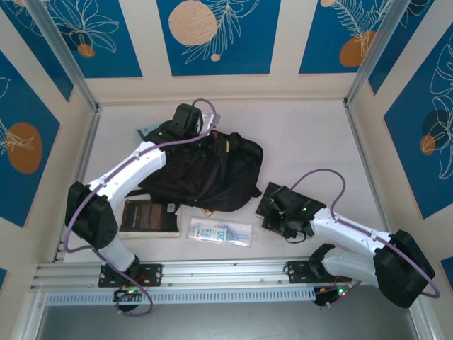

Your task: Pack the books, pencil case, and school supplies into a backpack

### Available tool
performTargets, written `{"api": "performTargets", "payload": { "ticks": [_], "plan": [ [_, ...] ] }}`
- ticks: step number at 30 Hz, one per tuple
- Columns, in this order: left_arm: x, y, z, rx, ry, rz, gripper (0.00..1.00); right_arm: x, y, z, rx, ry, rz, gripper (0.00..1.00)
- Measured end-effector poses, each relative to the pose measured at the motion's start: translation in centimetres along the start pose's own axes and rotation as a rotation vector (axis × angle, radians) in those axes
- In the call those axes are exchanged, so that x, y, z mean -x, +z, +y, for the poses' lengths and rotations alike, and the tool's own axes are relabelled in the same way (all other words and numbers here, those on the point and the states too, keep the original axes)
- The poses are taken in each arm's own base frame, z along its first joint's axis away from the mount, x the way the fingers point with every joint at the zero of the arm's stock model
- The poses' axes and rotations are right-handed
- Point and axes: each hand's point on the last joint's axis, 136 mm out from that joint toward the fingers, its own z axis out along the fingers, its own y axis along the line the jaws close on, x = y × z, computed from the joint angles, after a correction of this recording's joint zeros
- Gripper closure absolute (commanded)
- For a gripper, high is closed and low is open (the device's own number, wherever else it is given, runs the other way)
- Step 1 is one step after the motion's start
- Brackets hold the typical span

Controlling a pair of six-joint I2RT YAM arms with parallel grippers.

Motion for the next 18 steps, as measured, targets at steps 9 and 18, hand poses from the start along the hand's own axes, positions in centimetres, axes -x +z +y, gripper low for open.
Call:
{"api": "performTargets", "payload": {
  "ticks": [9, 18],
  "plan": [
    [-0.2, -1.5, -1.4, -0.001, 0.014, 0.014, 0.53, 0.4, -1.1, 2.3, 0.116, -0.059, 0.017, 0.52],
    [-6.3, -8.6, -3.3, -0.034, 0.089, -0.029, 0.39, -3.0, -2.7, 4.3, 0.337, -0.165, 0.090, 0.43]
  ]
}}
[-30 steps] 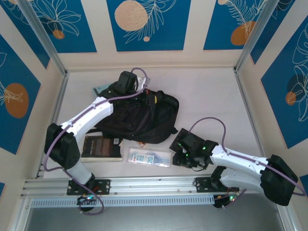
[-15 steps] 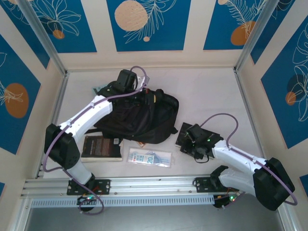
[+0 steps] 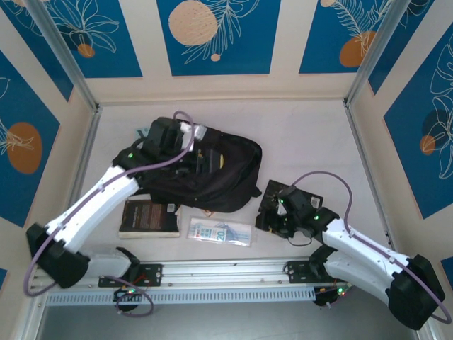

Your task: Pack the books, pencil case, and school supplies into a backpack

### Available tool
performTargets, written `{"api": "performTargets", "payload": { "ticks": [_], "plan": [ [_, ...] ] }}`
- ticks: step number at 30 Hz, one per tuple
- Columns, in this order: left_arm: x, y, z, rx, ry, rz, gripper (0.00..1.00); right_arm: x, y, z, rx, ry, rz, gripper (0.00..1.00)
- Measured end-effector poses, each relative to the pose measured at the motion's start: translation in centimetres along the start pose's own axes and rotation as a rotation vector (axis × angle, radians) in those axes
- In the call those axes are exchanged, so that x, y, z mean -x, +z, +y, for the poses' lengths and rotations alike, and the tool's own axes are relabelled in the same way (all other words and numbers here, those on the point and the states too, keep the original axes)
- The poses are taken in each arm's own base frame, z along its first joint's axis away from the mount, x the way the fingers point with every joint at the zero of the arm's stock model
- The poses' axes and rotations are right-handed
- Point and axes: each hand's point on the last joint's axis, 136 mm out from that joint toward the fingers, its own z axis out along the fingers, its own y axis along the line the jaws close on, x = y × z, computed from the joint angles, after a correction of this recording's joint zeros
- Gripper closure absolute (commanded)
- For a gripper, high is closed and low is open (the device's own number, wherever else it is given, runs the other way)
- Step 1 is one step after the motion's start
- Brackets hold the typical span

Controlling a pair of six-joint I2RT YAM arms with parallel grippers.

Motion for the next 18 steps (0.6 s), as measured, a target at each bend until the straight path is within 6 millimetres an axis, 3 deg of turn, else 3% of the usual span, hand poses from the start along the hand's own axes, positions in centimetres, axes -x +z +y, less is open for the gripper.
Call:
{"api": "performTargets", "payload": {
  "ticks": [4, 9, 11, 15, 18],
  "plan": [
    [-4.9, -1.0, 3.2, 0.075, -0.055, 0.033, 0.54, -1.3, 0.7, -0.2, 0.027, -0.002, 0.048, 0.42],
    [-13.5, -0.1, 9.0, 0.233, -0.175, 0.163, 0.86, -1.6, 1.2, 0.1, 0.039, -0.009, 0.075, 0.40],
    [-16.5, 0.2, 10.7, 0.288, -0.200, 0.222, 0.94, -1.6, 1.6, 0.0, 0.025, -0.007, 0.090, 0.39],
    [-20.5, 1.0, 13.1, 0.388, -0.233, 0.313, 1.00, -1.4, 2.2, 0.4, 0.007, -0.014, 0.119, 0.39],
    [-21.6, 1.3, 14.5, 0.464, -0.241, 0.339, 1.00, -1.6, 2.5, 0.7, 0.006, -0.029, 0.131, 0.38]
  ]
}}
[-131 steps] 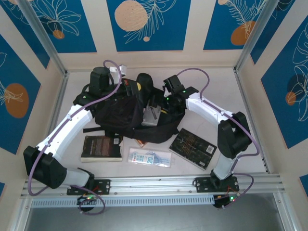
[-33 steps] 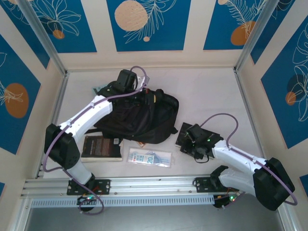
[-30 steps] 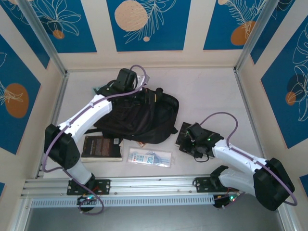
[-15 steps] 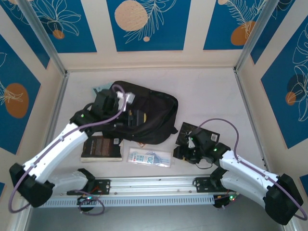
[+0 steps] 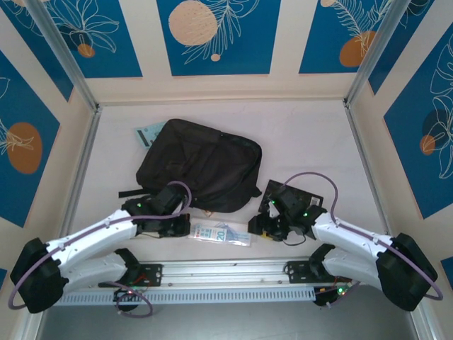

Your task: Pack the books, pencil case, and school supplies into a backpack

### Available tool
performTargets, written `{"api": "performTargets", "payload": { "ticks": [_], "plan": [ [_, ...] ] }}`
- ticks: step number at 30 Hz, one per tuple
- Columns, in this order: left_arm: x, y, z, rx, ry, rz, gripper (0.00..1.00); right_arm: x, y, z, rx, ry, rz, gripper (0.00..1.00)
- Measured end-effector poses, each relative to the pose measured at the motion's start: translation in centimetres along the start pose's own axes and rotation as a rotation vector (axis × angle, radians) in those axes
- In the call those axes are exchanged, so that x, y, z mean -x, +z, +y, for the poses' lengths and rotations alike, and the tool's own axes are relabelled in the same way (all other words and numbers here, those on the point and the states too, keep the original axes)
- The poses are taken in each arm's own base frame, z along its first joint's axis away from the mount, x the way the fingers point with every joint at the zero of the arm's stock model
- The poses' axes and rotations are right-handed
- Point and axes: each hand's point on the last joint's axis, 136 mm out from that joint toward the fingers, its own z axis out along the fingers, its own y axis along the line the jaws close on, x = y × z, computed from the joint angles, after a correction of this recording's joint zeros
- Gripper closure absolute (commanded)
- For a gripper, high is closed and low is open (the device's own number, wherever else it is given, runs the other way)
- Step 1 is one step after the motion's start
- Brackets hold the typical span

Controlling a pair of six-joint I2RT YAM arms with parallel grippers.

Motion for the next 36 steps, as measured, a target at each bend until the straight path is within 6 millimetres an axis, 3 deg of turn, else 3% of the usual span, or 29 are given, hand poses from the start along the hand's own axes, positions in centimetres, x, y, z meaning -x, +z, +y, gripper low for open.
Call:
{"api": "performTargets", "payload": {
  "ticks": [9, 17, 36],
  "plan": [
    [1.0, 2.2, 2.3, 0.130, -0.040, -0.036, 1.00, -0.5, 0.4, 0.3, 0.000, -0.020, 0.014, 0.31],
    [1.0, 4.8, 2.5, 0.147, -0.057, 0.004, 1.00, -0.4, 0.9, -0.4, -0.009, 0.013, 0.007, 0.30],
    [0.8, 5.4, 2.5, 0.165, -0.065, 0.047, 1.00, -0.2, 1.4, 0.1, 0.037, 0.109, 0.025, 0.31]
  ]
}}
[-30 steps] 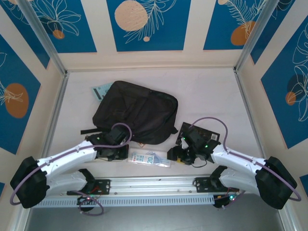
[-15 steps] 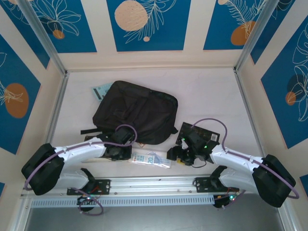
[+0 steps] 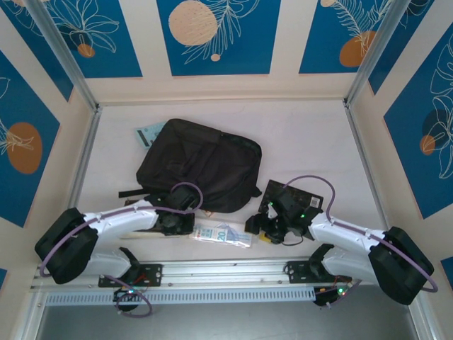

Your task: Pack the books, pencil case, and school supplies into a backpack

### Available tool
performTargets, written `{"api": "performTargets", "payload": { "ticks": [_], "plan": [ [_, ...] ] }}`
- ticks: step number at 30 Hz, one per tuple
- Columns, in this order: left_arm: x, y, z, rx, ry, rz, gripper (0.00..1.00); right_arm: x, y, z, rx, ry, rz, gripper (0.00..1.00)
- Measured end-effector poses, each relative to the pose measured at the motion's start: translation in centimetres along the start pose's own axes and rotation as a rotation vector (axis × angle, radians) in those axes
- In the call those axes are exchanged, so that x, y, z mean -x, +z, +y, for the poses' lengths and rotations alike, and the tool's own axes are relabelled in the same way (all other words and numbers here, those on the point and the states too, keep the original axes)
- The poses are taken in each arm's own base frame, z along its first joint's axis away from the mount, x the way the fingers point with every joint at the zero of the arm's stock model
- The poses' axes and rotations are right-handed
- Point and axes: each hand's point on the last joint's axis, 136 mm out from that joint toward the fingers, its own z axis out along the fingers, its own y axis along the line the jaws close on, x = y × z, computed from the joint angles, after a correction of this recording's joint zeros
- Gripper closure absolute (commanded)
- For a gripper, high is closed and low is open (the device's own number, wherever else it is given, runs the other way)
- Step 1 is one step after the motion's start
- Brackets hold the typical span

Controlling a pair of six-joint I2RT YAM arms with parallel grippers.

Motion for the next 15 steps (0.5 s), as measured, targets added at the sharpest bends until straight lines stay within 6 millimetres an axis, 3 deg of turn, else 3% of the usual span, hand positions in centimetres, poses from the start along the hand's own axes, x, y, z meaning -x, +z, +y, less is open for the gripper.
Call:
{"api": "performTargets", "payload": {
  "ticks": [15],
  "plan": [
    [-0.04, 0.06, -0.05, 0.004, -0.001, 0.014, 1.00, 0.20, 0.08, 0.37, 0.038, 0.060, 0.030, 0.32]
  ]
}}
